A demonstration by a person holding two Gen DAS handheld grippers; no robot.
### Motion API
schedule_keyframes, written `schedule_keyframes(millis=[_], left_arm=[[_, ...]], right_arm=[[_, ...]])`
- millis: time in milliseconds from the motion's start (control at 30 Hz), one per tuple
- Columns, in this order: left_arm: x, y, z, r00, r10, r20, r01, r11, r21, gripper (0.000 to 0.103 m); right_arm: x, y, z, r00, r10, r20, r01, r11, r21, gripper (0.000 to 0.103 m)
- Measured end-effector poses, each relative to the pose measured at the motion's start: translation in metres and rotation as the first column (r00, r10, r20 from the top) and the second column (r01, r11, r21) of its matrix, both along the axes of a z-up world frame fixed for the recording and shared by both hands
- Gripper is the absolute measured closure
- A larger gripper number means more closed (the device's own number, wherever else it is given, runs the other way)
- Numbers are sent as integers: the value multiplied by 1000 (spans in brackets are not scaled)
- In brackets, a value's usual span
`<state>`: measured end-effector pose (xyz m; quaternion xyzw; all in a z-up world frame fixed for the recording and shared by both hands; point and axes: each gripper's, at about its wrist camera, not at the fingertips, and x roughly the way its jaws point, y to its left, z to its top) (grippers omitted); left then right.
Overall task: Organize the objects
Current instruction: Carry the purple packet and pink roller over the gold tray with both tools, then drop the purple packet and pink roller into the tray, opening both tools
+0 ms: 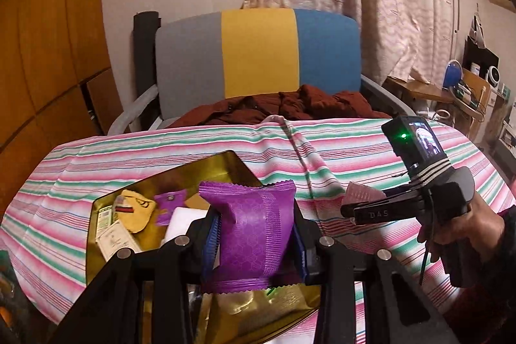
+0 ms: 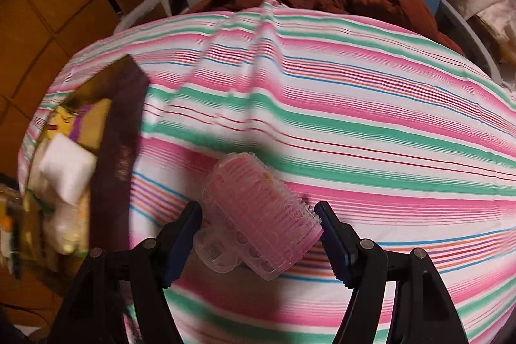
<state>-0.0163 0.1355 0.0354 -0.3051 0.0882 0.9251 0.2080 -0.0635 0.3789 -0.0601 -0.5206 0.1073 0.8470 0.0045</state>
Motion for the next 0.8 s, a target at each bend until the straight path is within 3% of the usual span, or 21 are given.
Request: schedule_keyframes(millis=[367, 800], left_arm=[[5, -30, 2, 999, 50, -9, -50, 999, 17, 65], [0, -63, -15, 992, 126, 25, -127, 992, 18, 65]], right_arm=[[2, -56, 38, 992, 64, -106, -72, 995, -73, 31], [-14, -119, 50, 975, 166, -145, -184, 976, -118, 31]])
